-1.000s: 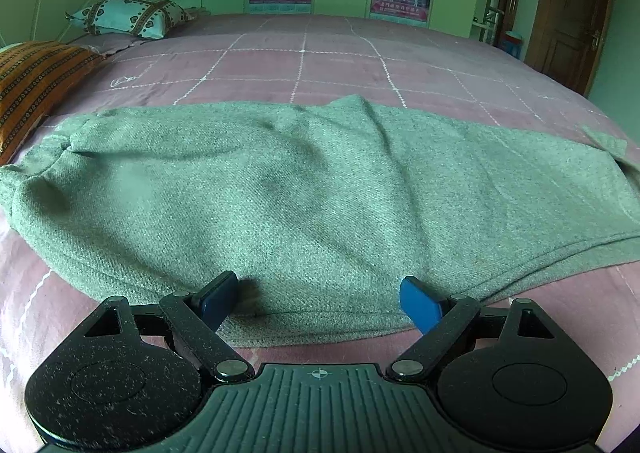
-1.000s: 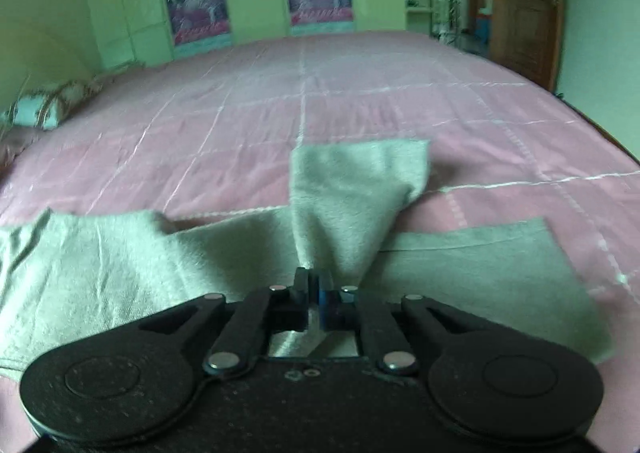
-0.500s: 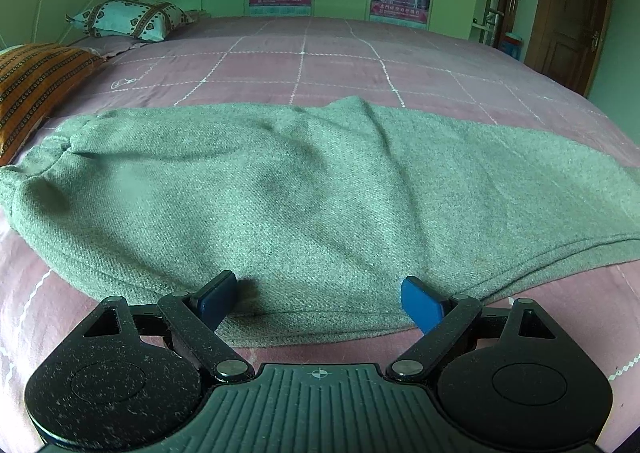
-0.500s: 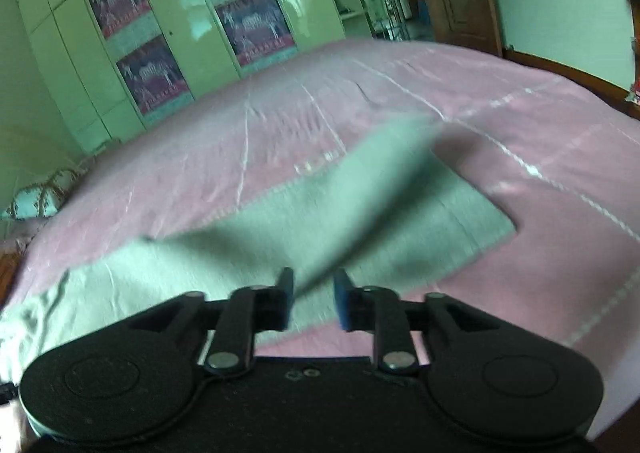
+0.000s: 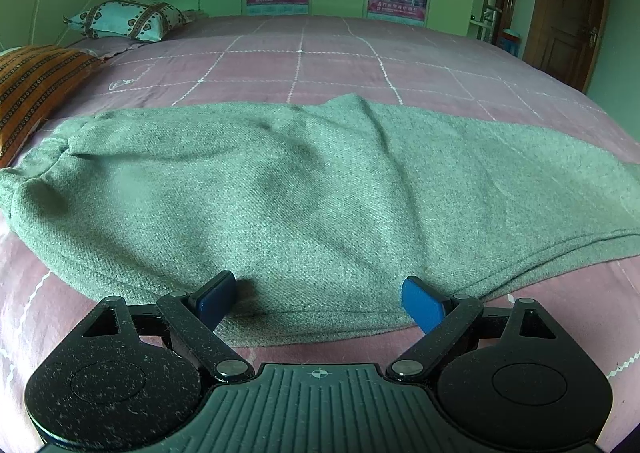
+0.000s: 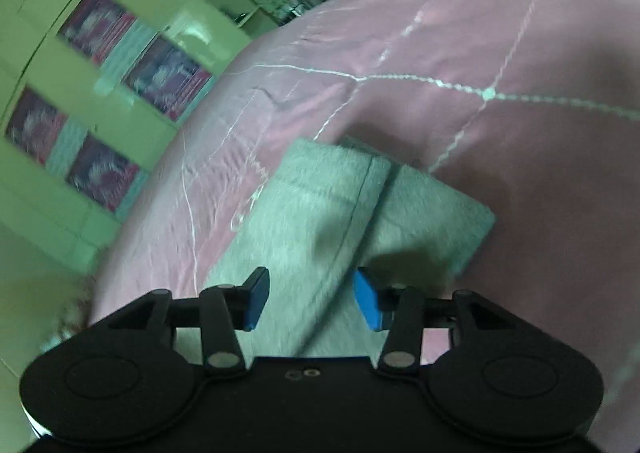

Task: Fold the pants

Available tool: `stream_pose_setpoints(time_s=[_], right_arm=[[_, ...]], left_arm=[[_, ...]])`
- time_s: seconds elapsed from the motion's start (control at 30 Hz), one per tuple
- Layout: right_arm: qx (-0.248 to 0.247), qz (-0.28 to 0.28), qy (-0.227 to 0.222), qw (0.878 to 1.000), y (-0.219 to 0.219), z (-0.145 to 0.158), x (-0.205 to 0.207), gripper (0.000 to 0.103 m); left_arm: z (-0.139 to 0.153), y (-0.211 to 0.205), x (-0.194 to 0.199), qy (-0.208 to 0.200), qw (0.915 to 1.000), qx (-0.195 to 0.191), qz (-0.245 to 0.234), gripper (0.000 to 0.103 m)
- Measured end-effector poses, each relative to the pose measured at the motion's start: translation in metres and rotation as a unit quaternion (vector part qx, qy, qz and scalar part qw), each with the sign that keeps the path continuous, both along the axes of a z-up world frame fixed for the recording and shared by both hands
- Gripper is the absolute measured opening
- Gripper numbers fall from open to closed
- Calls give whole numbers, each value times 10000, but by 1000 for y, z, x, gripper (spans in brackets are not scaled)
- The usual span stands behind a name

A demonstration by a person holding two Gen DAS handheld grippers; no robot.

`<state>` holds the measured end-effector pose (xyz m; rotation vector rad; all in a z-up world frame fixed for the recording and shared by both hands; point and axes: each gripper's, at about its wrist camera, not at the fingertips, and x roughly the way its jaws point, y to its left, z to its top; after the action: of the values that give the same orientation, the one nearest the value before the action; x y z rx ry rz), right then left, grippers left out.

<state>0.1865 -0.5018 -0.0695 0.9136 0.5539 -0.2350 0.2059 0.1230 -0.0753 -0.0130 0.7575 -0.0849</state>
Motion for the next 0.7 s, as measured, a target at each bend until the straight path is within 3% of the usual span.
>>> stream_pose_setpoints(time_s=[0.03, 0.1, 0.23, 0.33, 0.4, 0.53, 0.63, 0.7], right_arm=[[-79, 104, 4, 9999, 1, 6, 5, 0], [-366, 438, -226, 9981, 9, 29, 13, 0], [-860, 762, -1160, 9866, 28, 101, 6, 0], [-922, 736, -1564, 9806, 27, 121, -18, 0], [-989, 596, -1335, 9843, 21, 103, -35, 0], [-207, 283, -144, 9993, -5, 12, -57, 0], [200, 262, -165, 9993, -11, -10, -67, 0], [11, 283, -206, 9994, -10, -2, -62, 3]], left_arm=[[0, 0, 0, -1, 10000, -1, 1, 90], [0, 0, 0, -5, 10000, 0, -4, 90], [0, 0, 0, -11, 10000, -16, -9, 90], [0, 1, -1, -33, 10000, -51, -24, 90], [-1, 2, -3, -58, 10000, -69, -29, 90], [-1, 3, -2, -48, 9999, -54, -78, 91], [-1, 2, -2, -43, 9999, -35, -103, 92], [-1, 2, -2, -52, 9999, -21, -99, 92]])
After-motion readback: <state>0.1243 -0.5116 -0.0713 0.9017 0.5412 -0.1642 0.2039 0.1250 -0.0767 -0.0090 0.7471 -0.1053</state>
